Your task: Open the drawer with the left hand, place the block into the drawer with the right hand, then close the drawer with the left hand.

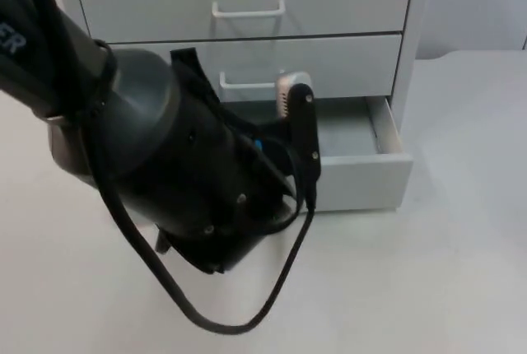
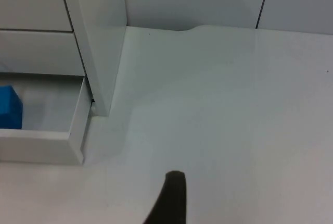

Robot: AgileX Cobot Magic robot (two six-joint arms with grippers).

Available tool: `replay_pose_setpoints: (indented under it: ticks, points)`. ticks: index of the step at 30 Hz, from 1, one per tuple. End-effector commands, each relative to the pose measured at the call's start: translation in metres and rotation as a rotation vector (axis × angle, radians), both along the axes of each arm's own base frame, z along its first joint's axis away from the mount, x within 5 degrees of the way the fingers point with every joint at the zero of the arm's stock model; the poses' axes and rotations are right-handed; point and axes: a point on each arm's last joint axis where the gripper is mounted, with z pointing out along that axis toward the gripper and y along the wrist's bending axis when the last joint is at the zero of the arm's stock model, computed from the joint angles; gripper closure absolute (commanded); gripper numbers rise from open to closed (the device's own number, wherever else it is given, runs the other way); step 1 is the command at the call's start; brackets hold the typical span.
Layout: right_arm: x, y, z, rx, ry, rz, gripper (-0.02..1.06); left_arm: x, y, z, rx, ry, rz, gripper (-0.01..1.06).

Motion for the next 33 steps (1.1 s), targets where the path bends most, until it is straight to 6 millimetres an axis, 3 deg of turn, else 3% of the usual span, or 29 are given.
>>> replay_pose_setpoints:
  ticks: [1, 10, 13, 24, 33]
  points:
    - [0.0, -0.001, 0.001, 0.002, -0.019, -0.003, 0.3, -0.001, 0.001, 0.001, -0.023, 0.007, 0.031, 1.05]
    - [0.0, 0.0, 0.002, 0.014, -0.026, -0.005, 0.3, -0.023, -0.011, 0.03, -0.198, 0.056, 0.069, 1.05]
    - [0.0, 0.0, 0.002, 0.018, -0.027, -0.008, 0.3, -0.027, -0.013, 0.03, -0.258, 0.116, 0.074, 1.05]
    - [0.0, 0.0, 0.002, 0.017, -0.03, -0.008, 0.3, -0.031, -0.019, 0.007, -0.265, 0.218, -0.005, 1.05]
    - [0.0, 0.0, 0.002, 0.017, -0.034, -0.007, 0.3, -0.021, -0.02, -0.016, -0.229, 0.158, -0.042, 1.05]
